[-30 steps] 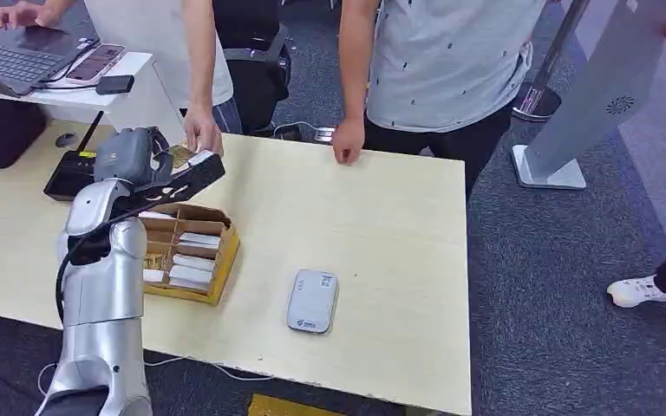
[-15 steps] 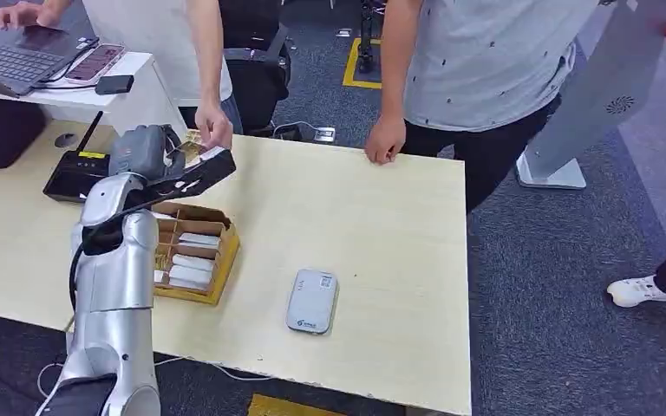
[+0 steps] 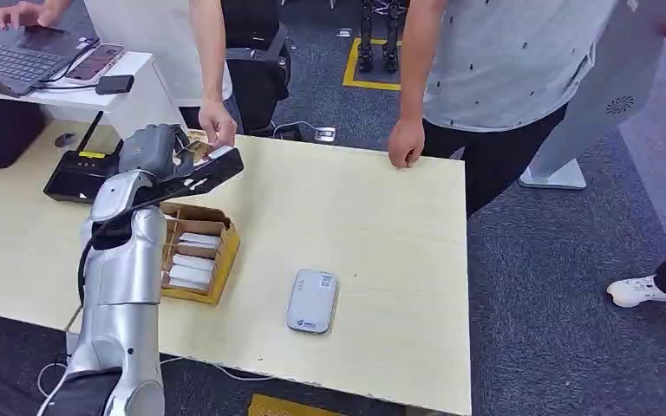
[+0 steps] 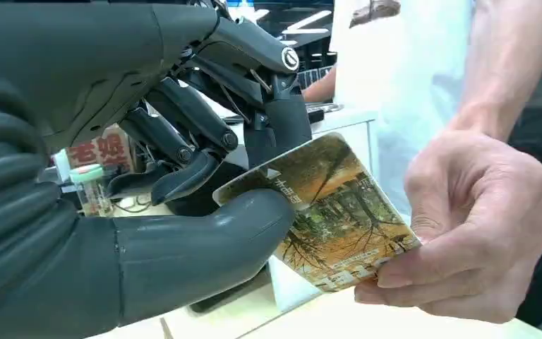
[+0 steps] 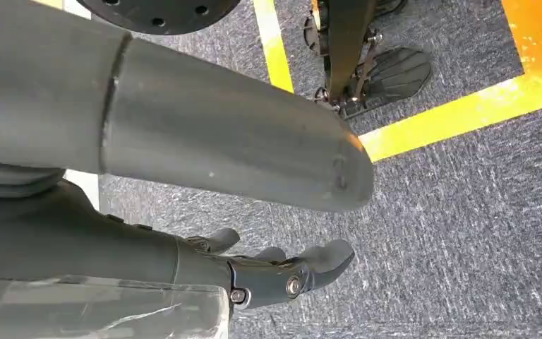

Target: Pass the card to the sensor for recognition and then transmit it.

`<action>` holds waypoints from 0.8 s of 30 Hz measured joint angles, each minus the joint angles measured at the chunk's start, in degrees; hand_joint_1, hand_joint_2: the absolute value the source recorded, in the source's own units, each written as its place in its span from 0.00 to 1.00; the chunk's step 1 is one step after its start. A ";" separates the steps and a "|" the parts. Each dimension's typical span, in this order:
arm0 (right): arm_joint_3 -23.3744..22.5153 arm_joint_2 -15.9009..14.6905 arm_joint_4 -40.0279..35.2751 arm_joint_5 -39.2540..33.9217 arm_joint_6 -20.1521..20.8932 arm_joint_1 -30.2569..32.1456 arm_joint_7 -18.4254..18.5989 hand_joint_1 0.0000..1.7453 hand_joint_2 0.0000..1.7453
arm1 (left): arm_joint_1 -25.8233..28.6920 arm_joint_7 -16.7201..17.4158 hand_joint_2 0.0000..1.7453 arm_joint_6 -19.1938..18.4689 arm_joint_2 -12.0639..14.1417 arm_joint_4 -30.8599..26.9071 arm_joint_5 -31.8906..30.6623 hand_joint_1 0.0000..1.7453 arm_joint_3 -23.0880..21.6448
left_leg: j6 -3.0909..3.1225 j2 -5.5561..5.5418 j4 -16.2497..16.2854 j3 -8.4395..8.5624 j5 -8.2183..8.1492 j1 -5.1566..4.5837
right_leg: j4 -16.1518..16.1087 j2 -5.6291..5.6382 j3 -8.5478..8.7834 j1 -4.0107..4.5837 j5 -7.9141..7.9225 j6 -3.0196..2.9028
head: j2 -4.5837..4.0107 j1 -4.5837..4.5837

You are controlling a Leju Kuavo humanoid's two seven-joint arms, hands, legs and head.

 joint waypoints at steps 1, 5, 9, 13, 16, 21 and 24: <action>0.00 0.00 0.07 0.04 0.00 -0.03 0.00 0.00 0.00 | -0.18 0.00 0.00 0.09 -0.18 0.32 -0.02 0.00 -0.11 | 0.00 0.00 0.00 0.00 0.00 0.00 | 0.00 0.00 0.00 0.00 0.00 0.00 | 0.00 0.00; -0.02 0.00 0.15 0.18 0.00 -0.02 0.00 0.00 0.00 | -0.44 -0.74 0.00 1.09 -0.92 0.81 2.41 0.00 -0.52 | 0.00 0.00 0.00 0.00 0.00 0.00 | 0.00 0.00 0.01 0.00 0.00 0.00 | 0.00 0.00; -0.24 0.00 0.15 0.31 -0.02 -0.04 0.00 0.00 0.00 | -0.76 -1.22 0.00 1.35 -2.12 -0.13 4.66 0.00 -0.52 | 0.00 0.02 0.00 0.00 0.00 -0.01 | 0.00 0.00 0.01 0.00 0.00 0.00 | 0.00 0.00; -0.42 0.00 0.20 0.61 -0.04 -0.02 0.13 0.00 0.00 | -0.78 -1.22 0.00 1.33 -2.58 -1.94 5.20 0.00 -0.52 | 0.00 0.01 0.00 0.00 0.00 0.00 | 0.00 0.00 0.01 0.00 0.00 0.00 | 0.00 -0.02; -0.42 0.00 0.22 0.63 -0.09 -0.03 0.15 0.00 0.00 | -0.77 -1.22 0.00 1.31 -2.73 -2.62 5.31 0.00 -0.52 | 0.00 0.00 0.00 0.00 0.00 0.01 | 0.01 -0.01 0.01 0.00 0.00 0.00 | 0.00 -0.02; -0.46 0.00 0.22 0.72 -0.09 -0.03 0.15 0.00 0.00 | -0.78 -1.22 0.00 1.29 -2.82 -3.06 5.35 0.00 -0.52 | 0.00 0.01 0.00 0.00 0.00 0.01 | 0.01 0.00 0.01 0.00 0.00 0.00 | 0.00 -0.02; -0.48 0.00 0.22 0.81 -0.09 -0.03 0.17 0.00 0.00 | -0.78 -1.22 0.00 1.27 -2.82 -3.24 5.36 0.00 -0.52 | 0.00 0.01 0.00 0.00 0.00 0.00 | 0.01 0.00 0.01 0.00 0.00 0.00 | 0.00 0.00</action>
